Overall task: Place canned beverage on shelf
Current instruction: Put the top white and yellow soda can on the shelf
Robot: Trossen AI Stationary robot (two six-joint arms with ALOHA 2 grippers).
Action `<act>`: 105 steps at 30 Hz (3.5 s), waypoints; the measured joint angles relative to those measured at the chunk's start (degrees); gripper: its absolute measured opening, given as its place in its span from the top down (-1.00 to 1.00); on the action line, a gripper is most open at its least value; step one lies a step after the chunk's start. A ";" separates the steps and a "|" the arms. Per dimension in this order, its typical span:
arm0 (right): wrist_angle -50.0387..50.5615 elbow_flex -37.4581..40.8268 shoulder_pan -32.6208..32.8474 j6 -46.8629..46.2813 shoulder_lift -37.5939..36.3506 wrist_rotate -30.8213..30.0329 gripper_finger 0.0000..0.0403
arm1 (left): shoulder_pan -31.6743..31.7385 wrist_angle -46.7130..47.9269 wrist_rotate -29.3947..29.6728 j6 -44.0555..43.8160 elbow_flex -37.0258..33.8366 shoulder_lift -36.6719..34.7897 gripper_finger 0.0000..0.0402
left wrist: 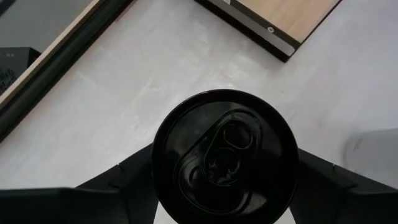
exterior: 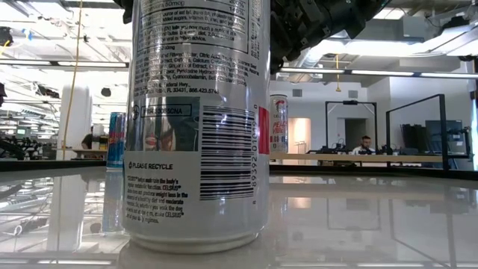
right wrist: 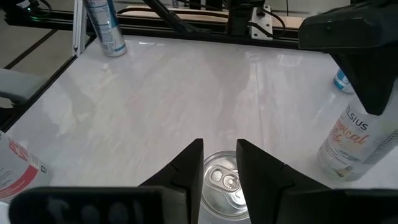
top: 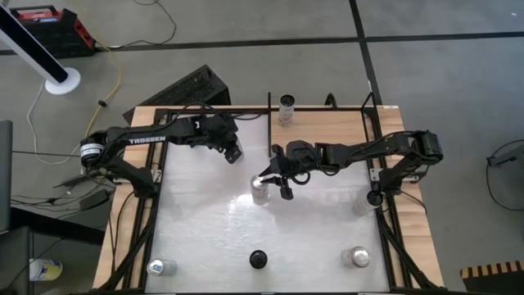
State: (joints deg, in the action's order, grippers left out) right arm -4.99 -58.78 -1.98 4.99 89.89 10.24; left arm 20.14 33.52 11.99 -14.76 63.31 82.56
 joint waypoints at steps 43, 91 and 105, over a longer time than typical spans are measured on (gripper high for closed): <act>-0.09 0.00 0.00 0.07 0.02 0.11 0.40 | 0.00 2.12 -1.48 25.80 0.07 0.00 -0.48; -11.30 -3.60 -7.38 4.07 4.31 -0.26 0.14 | -0.72 9.28 -19.24 33.54 0.07 0.00 -0.48; -10.57 -10.28 -10.27 5.44 14.44 3.15 -0.66 | -0.72 7.59 -19.21 33.56 0.04 0.02 -0.48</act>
State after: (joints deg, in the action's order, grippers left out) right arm -15.56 -69.06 -12.25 10.43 104.33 13.39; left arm 19.42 41.11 -7.22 18.81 63.35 82.59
